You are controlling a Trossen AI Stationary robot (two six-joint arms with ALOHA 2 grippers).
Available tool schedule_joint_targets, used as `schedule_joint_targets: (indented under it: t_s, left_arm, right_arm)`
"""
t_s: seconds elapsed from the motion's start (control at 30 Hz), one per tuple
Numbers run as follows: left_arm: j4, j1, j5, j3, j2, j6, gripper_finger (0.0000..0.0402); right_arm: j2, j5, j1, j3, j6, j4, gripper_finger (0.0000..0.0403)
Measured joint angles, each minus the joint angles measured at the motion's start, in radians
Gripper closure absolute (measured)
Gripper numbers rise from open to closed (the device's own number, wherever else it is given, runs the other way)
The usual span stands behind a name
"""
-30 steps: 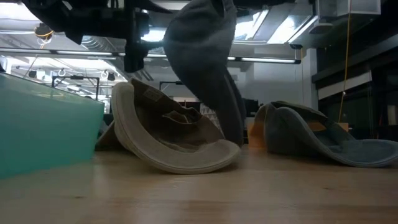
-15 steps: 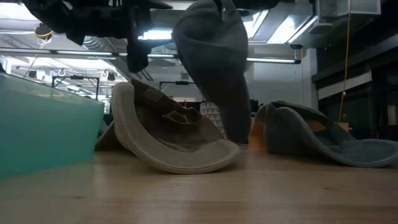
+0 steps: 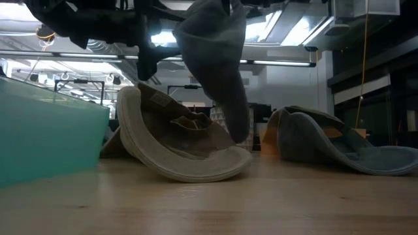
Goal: Pick & Place hat
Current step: Put the bottom left blue cap into the green bin
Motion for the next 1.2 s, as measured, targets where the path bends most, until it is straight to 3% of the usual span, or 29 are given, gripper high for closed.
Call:
schedule_joint_targets:
  t_s: [0.17, 0.37, 0.9, 1.2]
  left_arm:
    - [0.082, 0.000, -0.001, 0.000, 0.040, 0.000, 0.0148]
    - [0.066, 0.000, -0.001, 0.000, 0.058, 0.018, 0.0158]
    - [0.006, 0.013, -0.033, 0.000, 0.057, 0.019, 0.0334]
    - [0.004, 0.013, 0.011, 0.000, 0.057, 0.019, 0.0369]
  right_arm:
    - [0.025, 0.001, 0.000, 0.000, 0.002, 0.012, 0.0378]
    - [0.037, 0.001, 0.000, 0.000, 0.008, 0.016, 0.0373]
    - [0.037, 0.000, 0.000, 0.000, 0.109, -0.017, 0.0357]
    - [0.037, -0.010, 0.000, 0.000, 0.242, -0.162, 0.0355]
